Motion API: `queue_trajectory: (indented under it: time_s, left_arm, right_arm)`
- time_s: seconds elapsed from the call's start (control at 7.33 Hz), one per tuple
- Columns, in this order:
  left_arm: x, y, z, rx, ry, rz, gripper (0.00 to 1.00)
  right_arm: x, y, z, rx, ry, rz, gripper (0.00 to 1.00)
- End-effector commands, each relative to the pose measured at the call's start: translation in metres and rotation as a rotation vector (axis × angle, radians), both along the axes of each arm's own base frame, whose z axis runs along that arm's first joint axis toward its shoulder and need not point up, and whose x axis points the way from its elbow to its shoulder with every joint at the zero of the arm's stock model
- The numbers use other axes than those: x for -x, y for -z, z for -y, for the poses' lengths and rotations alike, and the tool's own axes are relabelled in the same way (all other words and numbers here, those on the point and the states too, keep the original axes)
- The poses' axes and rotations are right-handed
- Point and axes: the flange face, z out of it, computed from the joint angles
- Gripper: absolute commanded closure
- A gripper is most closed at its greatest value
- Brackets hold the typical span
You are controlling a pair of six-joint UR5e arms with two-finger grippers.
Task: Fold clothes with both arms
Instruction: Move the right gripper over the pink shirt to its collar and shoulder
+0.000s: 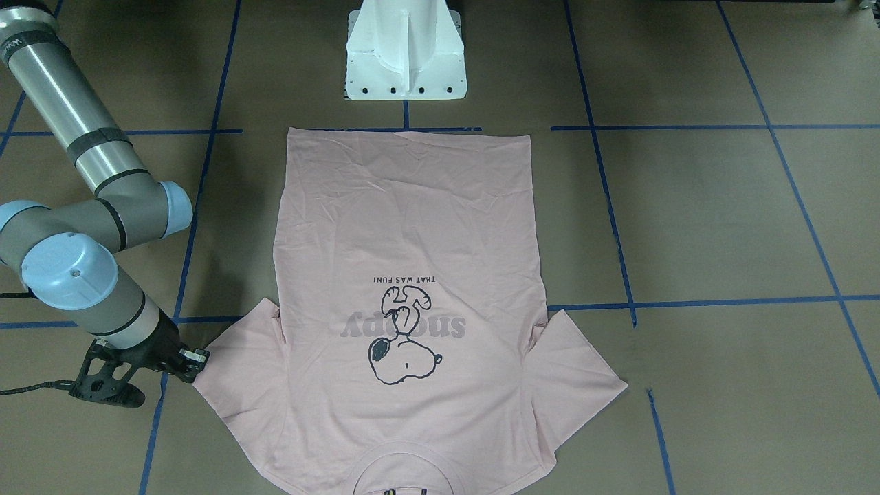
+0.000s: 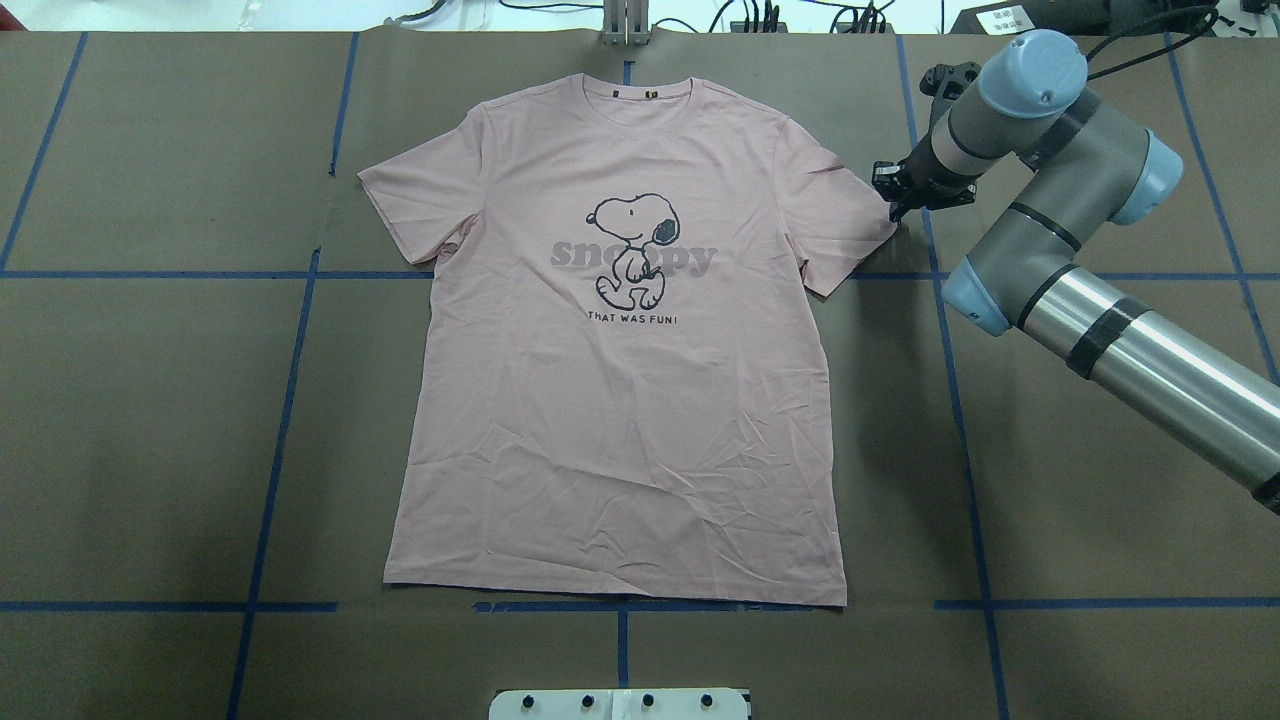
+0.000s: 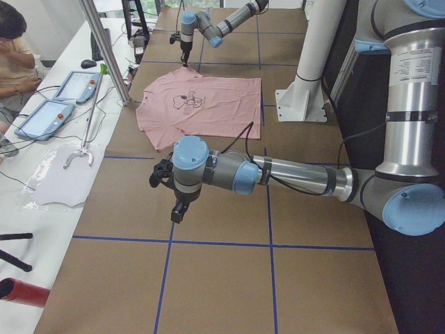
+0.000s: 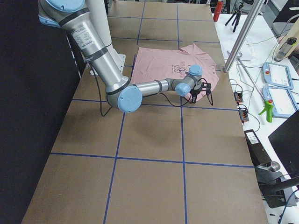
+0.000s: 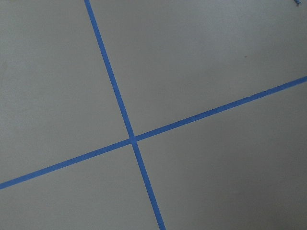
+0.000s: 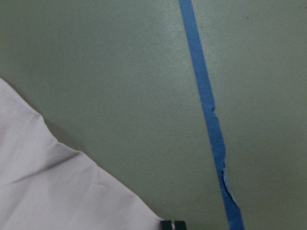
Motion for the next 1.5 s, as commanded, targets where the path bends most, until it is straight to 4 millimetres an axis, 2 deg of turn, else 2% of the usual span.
queue_trajectory:
  time_s: [0.0,0.27,0.41,0.55,0.68,0.82,0.96,1.09,1.23,1.36]
  left_arm:
    - [0.000,0.001,-0.001,-0.001,-0.001,-0.005,0.00]
    - [-0.001,0.003,-0.001,-0.004,-0.004,-0.018,0.00]
    - [-0.001,0.006,0.000,-0.012,-0.005,-0.018,0.00]
    - [-0.001,0.009,0.001,-0.043,-0.003,-0.019,0.00]
    - [-0.001,0.010,0.001,-0.051,-0.004,-0.019,0.00]
    - [-0.001,0.011,0.001,-0.059,-0.007,-0.019,0.00]
    - [-0.004,0.015,0.001,-0.074,-0.012,-0.042,0.00]
    - [-0.011,0.019,0.003,-0.051,0.019,-0.100,0.00]
    - [-0.035,0.032,0.011,-0.038,0.063,-0.141,0.00]
    - [-0.086,0.055,0.023,0.004,0.079,-0.198,0.00]
  right_arm:
    - [0.013,0.047,0.010,-0.007,-0.031,0.047,1.00]
    - [0.058,0.104,0.012,-0.014,-0.077,0.081,1.00]
    - [0.094,0.125,0.014,-0.016,-0.093,0.065,1.00]
    - [0.118,0.143,0.016,-0.040,-0.116,0.044,1.00]
    - [0.134,0.147,0.012,-0.045,-0.106,0.033,1.00]
    - [0.151,0.167,0.013,-0.074,-0.122,0.021,0.70]
    - [0.167,0.180,0.003,-0.105,-0.120,0.024,0.01]
    - [0.168,0.189,0.000,-0.115,-0.118,0.036,0.00]
    - [0.164,0.198,0.000,-0.124,-0.125,0.051,0.00]
    - [0.151,0.217,-0.004,-0.148,-0.134,0.089,0.00]
